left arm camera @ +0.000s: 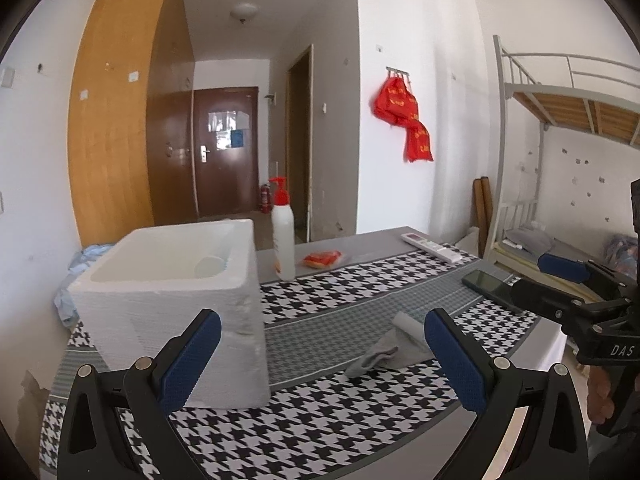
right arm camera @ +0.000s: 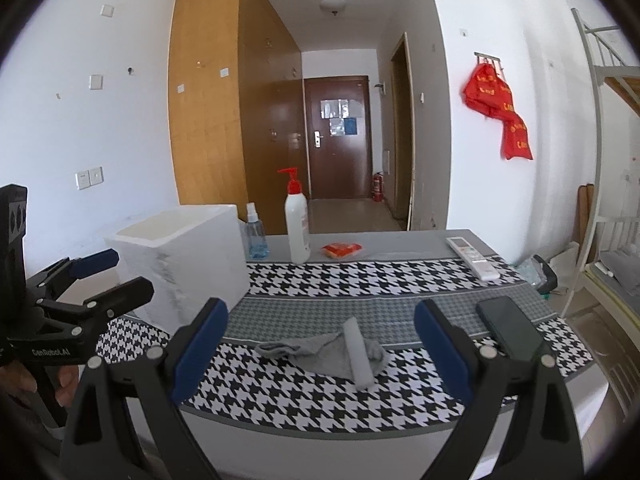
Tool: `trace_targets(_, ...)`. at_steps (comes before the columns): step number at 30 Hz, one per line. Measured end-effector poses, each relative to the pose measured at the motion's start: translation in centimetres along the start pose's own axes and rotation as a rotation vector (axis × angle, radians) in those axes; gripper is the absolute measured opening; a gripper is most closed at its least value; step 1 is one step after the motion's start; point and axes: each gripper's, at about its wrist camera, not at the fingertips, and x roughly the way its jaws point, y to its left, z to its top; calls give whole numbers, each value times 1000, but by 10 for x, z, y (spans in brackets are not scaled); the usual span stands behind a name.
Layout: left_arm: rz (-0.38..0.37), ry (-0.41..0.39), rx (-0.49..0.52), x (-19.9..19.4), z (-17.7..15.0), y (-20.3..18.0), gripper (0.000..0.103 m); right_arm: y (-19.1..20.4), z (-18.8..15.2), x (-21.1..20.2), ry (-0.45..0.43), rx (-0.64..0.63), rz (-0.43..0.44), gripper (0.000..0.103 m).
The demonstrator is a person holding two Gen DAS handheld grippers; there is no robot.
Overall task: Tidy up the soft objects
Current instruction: 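Move both tools toward the grey cloth and white roll on the table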
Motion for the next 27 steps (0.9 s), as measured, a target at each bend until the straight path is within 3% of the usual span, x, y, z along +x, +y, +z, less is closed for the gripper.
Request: trace_targets(27, -67, 68, 22, 31, -4, -30, 102, -23, -13, 0, 42, 15, -33, 96)
